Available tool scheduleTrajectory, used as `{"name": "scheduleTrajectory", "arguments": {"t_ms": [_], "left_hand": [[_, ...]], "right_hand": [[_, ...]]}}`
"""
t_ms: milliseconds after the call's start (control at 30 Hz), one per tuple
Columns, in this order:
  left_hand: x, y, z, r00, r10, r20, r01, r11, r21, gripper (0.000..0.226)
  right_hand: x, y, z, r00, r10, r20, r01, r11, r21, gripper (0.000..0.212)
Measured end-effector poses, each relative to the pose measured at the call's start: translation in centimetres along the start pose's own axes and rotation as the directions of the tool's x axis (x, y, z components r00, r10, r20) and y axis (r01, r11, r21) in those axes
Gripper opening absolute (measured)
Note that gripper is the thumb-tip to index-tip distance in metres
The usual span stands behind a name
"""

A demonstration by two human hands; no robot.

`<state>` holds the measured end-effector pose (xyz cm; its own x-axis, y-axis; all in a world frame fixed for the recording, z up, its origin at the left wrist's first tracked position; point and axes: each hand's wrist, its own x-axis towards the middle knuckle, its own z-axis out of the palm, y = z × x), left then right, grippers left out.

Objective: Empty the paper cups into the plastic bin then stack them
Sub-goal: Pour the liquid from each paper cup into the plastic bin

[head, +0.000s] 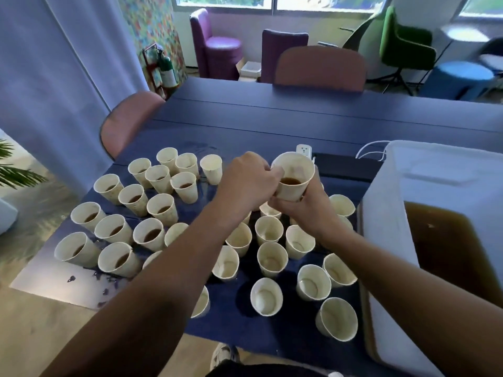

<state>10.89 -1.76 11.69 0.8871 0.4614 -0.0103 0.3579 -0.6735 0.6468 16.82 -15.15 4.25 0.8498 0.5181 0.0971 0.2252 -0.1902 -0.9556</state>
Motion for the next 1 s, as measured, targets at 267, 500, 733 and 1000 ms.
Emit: {"name": "scheduleTrajectory", "arguments": {"t_ms": [267,500,733,1000], "left_hand": [[-0.4,5.4,2.8,0.982,0.187,0.001,-0.183,0.964,-0.194,0.051],[-0.6,8.2,6.1,0.934,0.330,0.137,-0.299,0.932,-0.205,0.026],[-1.8,10.1,11.0,0.811,0.492,0.315,-0.484,0.868,-0.110,0.030],[-2.4,9.3,15.0,0.733,0.486,0.476,-0.558,0.830,0.011,0.058]], "right_hand": [[-0.8,-0.4,-8.9,0.986,-0.035,-0.163,0.014,0.992,-0.126,0.084],[-4.1,1.5,-18.6,0.944,0.076,-0.321,-0.140,0.973,-0.184,0.082],[-7.7,4.2,-23.4,0.904,0.191,-0.382,-0.324,0.890,-0.320,0.075],[-10.1,7.4,-24.8,0.864,0.303,-0.402,-0.437,0.849,-0.299,0.072]]}}
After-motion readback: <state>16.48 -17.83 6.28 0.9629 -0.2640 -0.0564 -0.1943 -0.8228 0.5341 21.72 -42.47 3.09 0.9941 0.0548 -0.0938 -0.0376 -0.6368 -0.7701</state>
